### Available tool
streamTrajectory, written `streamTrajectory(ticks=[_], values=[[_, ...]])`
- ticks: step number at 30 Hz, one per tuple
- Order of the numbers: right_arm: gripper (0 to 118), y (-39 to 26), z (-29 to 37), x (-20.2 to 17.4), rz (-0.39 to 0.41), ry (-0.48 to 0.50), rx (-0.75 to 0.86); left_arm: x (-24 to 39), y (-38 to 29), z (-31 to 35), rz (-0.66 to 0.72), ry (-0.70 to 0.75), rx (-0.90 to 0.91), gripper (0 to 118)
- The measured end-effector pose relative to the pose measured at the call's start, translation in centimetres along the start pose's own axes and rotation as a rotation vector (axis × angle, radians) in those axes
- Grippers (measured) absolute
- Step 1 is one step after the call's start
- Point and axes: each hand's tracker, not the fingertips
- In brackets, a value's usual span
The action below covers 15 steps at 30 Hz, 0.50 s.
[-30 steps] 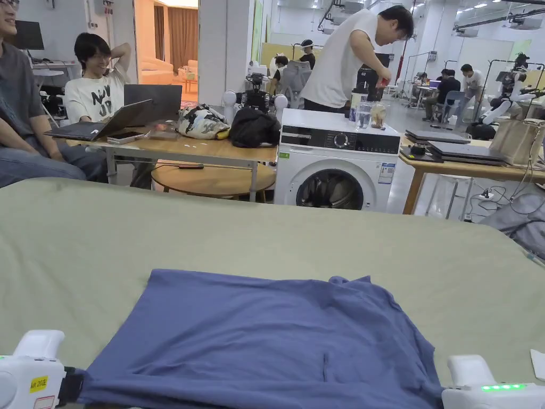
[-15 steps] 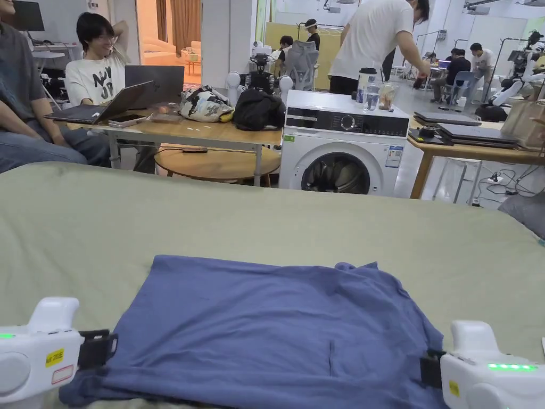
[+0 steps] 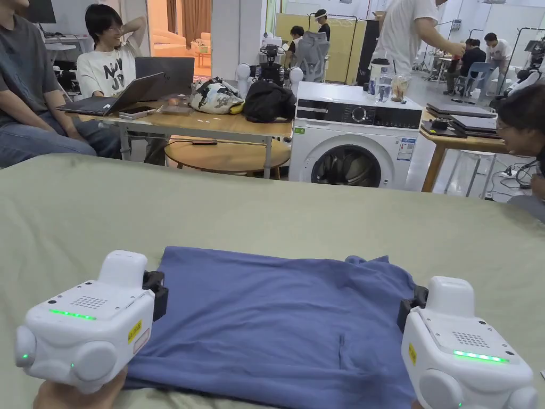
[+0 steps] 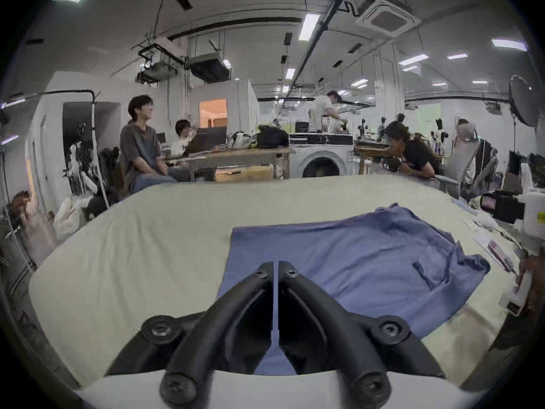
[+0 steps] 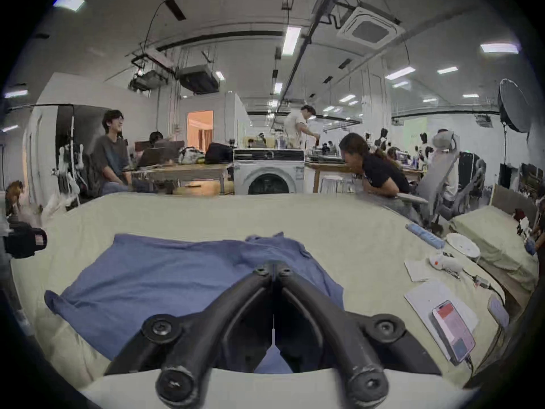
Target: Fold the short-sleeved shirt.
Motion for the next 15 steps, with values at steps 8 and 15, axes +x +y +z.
streamTrajectory(ticks=[8, 15], values=[[0, -0.6, -0.3, -0.2, 0.015, 0.018, -0.053, -2.8, -0.1, 0.6, 0.064, 0.008, -0.174, 0], [0, -1.8, -0.9, -0.4, 0.046, 0.033, -0.117, -8.1, -0.9, 0.5, 0.172, -0.033, -0.445, 0]])
